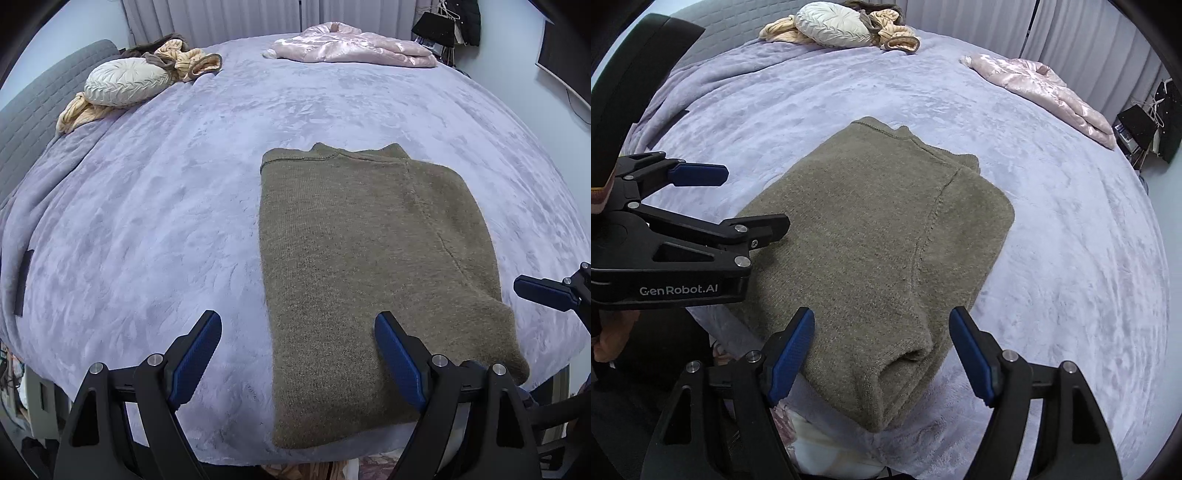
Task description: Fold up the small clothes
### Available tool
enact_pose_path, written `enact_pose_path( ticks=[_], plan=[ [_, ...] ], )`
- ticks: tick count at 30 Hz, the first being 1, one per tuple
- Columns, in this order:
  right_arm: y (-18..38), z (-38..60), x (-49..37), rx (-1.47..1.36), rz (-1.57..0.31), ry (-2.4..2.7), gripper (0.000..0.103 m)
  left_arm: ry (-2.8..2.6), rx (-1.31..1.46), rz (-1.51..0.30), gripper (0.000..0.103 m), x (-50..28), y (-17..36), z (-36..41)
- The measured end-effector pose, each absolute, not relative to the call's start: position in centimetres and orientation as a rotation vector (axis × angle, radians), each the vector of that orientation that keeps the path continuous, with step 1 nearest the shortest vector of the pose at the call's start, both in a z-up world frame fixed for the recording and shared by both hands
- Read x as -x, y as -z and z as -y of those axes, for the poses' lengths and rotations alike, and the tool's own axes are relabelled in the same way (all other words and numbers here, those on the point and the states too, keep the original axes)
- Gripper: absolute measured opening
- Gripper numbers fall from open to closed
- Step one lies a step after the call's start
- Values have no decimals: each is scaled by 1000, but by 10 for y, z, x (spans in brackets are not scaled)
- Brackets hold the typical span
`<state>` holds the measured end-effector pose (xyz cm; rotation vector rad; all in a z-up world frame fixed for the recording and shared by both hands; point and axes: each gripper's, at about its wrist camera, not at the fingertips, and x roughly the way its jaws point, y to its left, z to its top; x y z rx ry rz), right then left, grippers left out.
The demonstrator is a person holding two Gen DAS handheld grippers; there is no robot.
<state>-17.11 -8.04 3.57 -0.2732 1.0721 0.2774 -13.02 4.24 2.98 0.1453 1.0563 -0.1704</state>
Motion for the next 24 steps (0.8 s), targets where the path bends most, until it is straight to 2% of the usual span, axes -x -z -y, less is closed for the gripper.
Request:
enact_pose_path(
  ticks=[24],
  plan=[
    [-40,74,175,294,-1063,-232,78,190,-126,-1072,86,140,-31,-43]
  ],
)
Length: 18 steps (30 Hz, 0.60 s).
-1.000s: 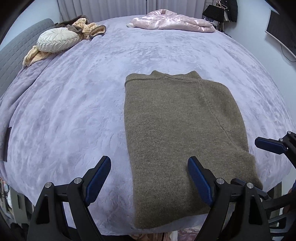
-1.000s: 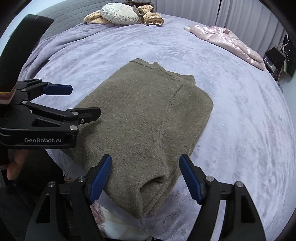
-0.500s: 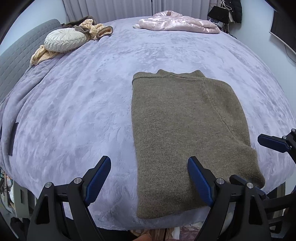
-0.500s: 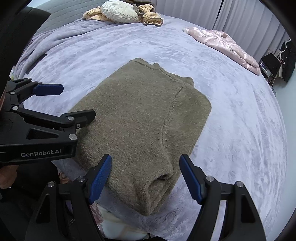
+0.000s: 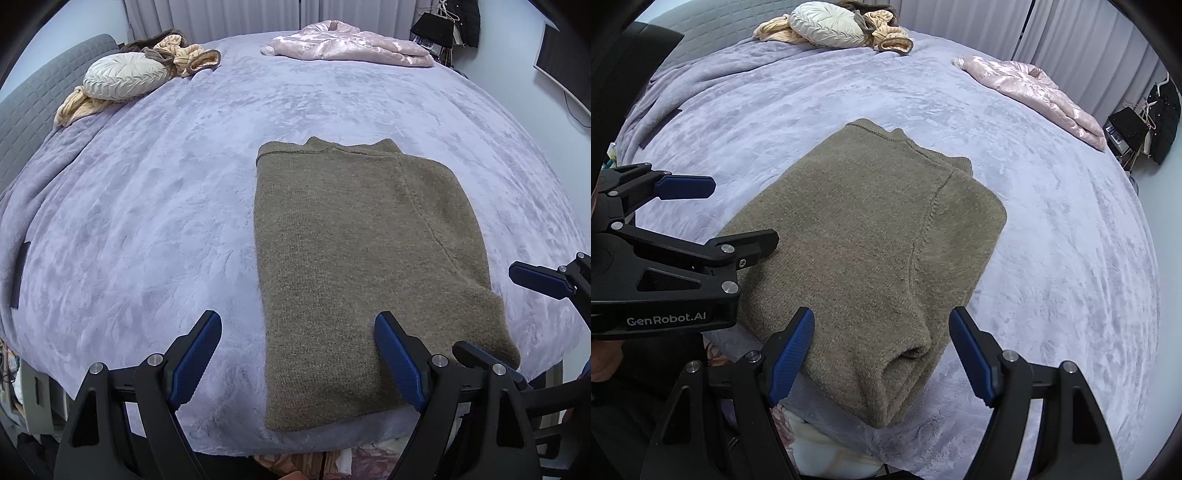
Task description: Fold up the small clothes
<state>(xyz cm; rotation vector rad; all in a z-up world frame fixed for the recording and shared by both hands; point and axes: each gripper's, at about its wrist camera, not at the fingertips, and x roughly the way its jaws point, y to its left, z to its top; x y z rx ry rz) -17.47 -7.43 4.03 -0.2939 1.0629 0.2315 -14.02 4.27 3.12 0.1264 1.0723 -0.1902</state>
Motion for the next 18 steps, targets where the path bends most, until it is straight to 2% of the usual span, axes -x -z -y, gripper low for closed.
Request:
enact_pose_path(
  ticks=[18],
  plan=[
    [-39,79,167,284,-1067,-241,78,187,-141,-1092,86,133,-28,-45]
  ],
)
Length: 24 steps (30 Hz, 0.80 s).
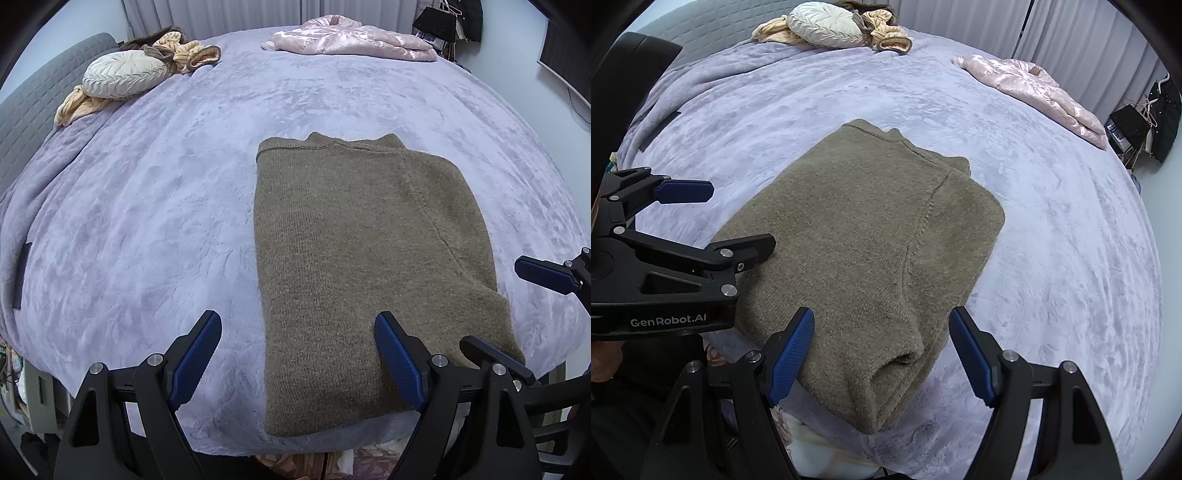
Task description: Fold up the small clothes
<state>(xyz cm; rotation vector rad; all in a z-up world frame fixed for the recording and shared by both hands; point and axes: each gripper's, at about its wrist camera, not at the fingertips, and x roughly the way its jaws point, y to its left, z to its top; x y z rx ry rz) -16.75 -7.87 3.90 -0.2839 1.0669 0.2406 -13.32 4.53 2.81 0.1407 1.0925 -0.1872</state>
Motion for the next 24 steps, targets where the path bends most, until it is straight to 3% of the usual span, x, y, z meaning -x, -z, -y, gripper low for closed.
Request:
enact_pose_path(
  ticks=[24],
  plan=[
    [-38,86,163,252,-1053,-277,78,175,-181,-1100,86,131,-29,-37]
  ],
)
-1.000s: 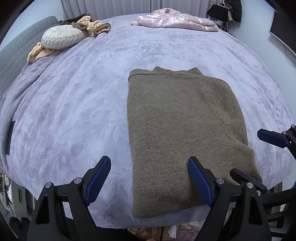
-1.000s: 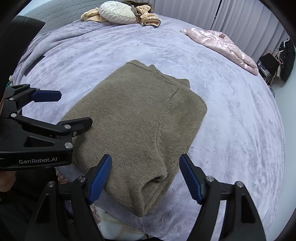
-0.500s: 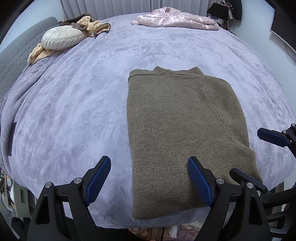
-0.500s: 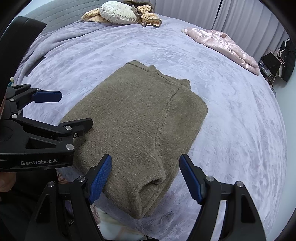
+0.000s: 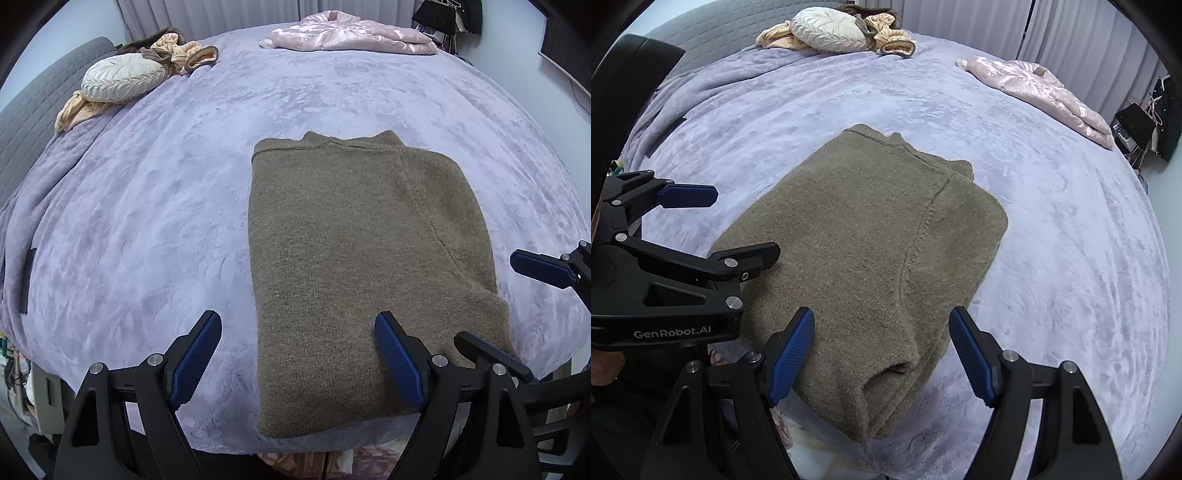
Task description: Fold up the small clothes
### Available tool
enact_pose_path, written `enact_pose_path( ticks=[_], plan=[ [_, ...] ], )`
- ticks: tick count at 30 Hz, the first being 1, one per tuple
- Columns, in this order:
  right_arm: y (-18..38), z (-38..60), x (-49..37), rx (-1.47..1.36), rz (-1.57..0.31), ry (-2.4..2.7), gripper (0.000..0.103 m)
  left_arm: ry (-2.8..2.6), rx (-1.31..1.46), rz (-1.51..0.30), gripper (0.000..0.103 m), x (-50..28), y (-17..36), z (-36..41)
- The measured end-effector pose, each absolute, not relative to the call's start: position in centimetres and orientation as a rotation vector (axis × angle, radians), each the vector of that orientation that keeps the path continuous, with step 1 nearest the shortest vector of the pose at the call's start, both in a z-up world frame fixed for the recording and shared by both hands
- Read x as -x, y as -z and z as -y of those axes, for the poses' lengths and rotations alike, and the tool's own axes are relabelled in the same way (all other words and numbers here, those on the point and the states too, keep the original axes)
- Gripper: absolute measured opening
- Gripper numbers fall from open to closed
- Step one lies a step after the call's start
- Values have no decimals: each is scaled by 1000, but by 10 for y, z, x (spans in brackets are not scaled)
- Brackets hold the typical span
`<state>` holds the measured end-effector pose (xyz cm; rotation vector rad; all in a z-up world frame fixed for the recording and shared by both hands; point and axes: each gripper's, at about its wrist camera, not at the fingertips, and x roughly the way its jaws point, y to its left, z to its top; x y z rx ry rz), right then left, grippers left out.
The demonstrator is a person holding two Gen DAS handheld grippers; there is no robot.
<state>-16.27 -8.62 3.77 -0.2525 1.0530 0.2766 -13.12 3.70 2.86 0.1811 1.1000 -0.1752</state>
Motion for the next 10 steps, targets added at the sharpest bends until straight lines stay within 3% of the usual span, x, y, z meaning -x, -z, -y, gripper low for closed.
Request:
enact_pose_path(
  ticks=[10],
  plan=[
    [-30,100,160,197,-1051,-303,78,146,-205,-1061,86,130,-33,-29]
  ],
)
